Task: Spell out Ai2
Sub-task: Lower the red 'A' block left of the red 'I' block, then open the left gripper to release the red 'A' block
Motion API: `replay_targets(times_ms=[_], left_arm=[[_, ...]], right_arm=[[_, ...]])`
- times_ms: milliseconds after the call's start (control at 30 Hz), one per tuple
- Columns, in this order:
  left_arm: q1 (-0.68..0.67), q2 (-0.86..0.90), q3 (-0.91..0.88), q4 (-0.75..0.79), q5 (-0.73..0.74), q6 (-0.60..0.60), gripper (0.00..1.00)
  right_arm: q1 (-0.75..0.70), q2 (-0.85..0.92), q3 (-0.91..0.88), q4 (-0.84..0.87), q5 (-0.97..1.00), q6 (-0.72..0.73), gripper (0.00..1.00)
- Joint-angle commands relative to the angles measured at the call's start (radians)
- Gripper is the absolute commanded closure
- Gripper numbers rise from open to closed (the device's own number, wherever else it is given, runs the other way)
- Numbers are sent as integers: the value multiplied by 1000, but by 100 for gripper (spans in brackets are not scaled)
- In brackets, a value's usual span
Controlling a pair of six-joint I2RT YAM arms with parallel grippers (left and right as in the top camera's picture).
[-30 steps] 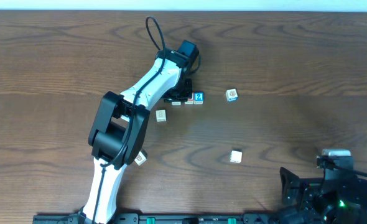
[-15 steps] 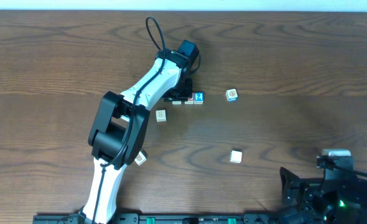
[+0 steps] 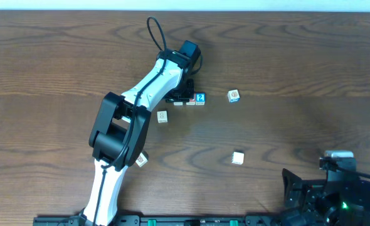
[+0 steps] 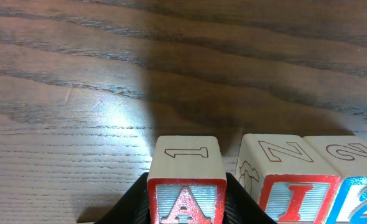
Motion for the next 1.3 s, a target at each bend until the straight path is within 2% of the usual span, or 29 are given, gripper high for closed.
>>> replay_targets(times_ms=[0, 767, 1267], left_arm=[[2, 15, -6, 1, -1, -7, 63], [2, 15, -6, 35, -39, -7, 59], [35, 15, -6, 122, -87, -6, 55]], right_arm=[[4, -2, 0, 0, -1, 5, 1], [4, -2, 0, 0, -1, 5, 1], [4, -2, 0, 0, -1, 5, 1]])
